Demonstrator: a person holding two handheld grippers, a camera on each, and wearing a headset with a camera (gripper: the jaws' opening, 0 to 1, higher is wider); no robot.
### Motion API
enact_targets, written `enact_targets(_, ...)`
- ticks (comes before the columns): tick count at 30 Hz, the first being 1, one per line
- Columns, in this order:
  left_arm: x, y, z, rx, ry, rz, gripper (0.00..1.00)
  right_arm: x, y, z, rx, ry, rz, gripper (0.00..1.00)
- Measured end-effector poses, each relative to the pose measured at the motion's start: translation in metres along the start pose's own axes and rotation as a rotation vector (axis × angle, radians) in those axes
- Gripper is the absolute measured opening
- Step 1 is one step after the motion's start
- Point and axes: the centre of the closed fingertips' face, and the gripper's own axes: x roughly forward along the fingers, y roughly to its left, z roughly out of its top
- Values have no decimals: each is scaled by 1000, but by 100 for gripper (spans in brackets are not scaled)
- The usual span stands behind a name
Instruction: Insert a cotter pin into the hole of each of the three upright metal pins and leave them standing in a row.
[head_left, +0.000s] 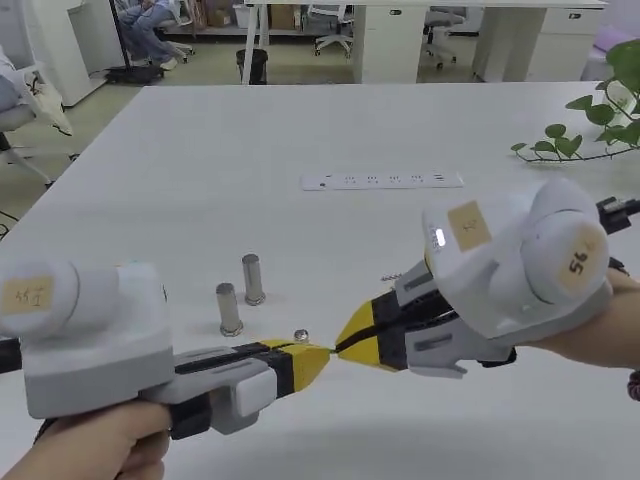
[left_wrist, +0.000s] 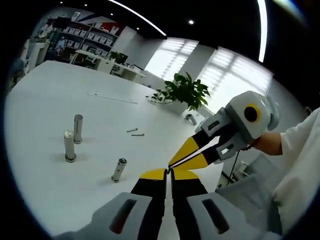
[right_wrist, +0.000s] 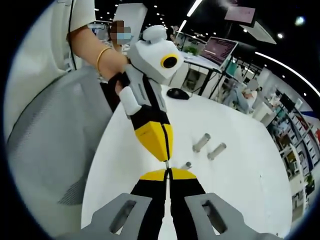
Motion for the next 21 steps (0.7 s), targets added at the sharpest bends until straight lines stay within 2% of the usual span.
enact_targets(5, 1, -2, 1, -12, -6, -11, 1, 1, 2, -1, -9, 7, 7, 2)
enact_targets(7, 1, -2, 1, 7, -2, -10, 1, 2, 2, -1, -11, 9, 7, 2)
enact_targets(21, 0, 0, 5, 41, -16, 1, 0, 3, -2, 2, 21, -16, -15, 3)
